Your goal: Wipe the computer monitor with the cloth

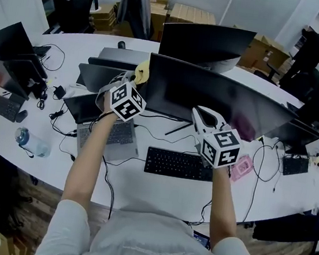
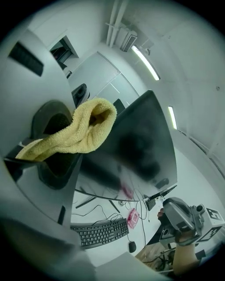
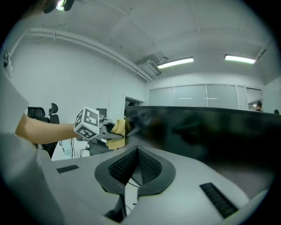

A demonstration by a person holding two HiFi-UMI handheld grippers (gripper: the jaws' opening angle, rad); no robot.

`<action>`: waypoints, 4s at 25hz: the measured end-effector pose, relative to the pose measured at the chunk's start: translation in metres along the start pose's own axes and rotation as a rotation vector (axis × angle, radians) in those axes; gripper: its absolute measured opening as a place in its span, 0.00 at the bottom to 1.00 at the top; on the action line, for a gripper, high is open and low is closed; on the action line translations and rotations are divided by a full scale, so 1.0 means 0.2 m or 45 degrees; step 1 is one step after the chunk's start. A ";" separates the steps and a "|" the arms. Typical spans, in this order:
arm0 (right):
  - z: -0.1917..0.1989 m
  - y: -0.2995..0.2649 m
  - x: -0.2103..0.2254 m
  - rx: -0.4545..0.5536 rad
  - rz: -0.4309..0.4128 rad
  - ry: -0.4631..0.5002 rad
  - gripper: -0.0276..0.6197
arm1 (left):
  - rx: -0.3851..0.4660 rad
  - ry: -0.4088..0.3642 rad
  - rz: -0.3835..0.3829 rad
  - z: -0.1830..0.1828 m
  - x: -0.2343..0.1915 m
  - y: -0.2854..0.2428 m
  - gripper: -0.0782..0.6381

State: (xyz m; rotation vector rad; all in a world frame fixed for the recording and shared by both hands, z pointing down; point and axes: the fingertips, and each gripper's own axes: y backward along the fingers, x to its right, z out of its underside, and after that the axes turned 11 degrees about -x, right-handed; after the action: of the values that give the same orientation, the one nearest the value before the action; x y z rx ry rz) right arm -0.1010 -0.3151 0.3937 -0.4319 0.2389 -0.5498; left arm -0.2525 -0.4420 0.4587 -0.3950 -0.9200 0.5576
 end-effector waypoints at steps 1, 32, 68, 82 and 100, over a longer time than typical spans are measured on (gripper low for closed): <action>0.01 0.00 0.00 -0.006 -0.001 -0.002 0.08 | -0.009 0.004 0.010 0.02 0.02 -0.01 0.22; 0.35 -0.12 0.07 -0.152 -0.016 -0.117 0.08 | -0.190 0.294 0.319 0.48 0.63 -0.46 0.22; 0.58 -0.12 0.23 -0.214 0.061 -0.231 0.08 | 0.199 1.807 0.982 0.42 0.91 -0.58 0.22; 0.72 0.05 0.39 -0.209 0.134 -0.302 0.08 | 0.212 1.804 1.047 0.20 1.05 -0.63 0.22; 0.89 0.25 0.61 -0.203 0.205 -0.381 0.08 | 0.169 1.714 1.119 -0.09 1.25 -0.67 0.22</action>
State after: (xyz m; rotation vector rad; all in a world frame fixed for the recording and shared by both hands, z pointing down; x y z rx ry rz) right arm 0.0825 -0.2855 0.5157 -0.6370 0.0294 -0.3034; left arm -0.0786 -0.3982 0.6800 -0.8945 0.6424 0.9310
